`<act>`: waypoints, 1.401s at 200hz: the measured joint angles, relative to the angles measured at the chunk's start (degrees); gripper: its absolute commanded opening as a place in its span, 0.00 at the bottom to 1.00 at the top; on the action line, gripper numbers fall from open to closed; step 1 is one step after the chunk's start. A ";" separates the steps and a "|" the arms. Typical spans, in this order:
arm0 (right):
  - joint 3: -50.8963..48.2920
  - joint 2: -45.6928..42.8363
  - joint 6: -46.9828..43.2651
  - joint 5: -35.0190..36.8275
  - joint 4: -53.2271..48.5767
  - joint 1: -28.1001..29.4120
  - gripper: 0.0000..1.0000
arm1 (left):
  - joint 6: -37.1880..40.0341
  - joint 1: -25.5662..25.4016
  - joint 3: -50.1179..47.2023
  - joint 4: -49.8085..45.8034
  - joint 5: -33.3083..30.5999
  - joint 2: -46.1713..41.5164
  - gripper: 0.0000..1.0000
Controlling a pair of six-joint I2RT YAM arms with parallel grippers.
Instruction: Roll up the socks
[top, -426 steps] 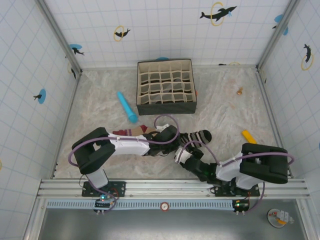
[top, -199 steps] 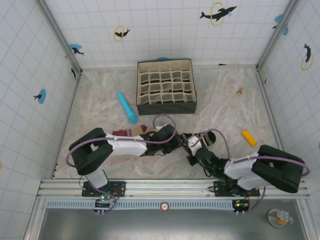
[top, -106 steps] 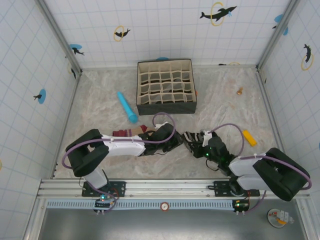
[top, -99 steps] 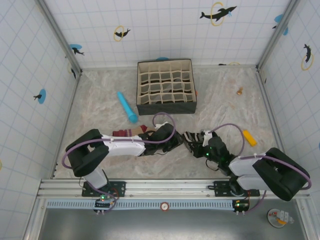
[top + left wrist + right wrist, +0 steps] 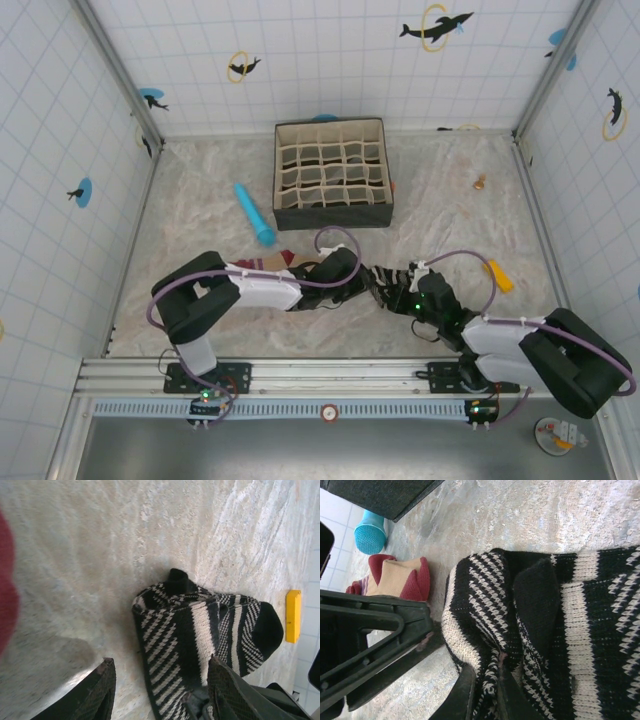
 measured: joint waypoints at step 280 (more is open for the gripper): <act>17.64 -18.32 -12.37 4.92 -52.19 -9.14 0.67 | 4.55 1.11 2.54 7.26 4.37 6.88 0.00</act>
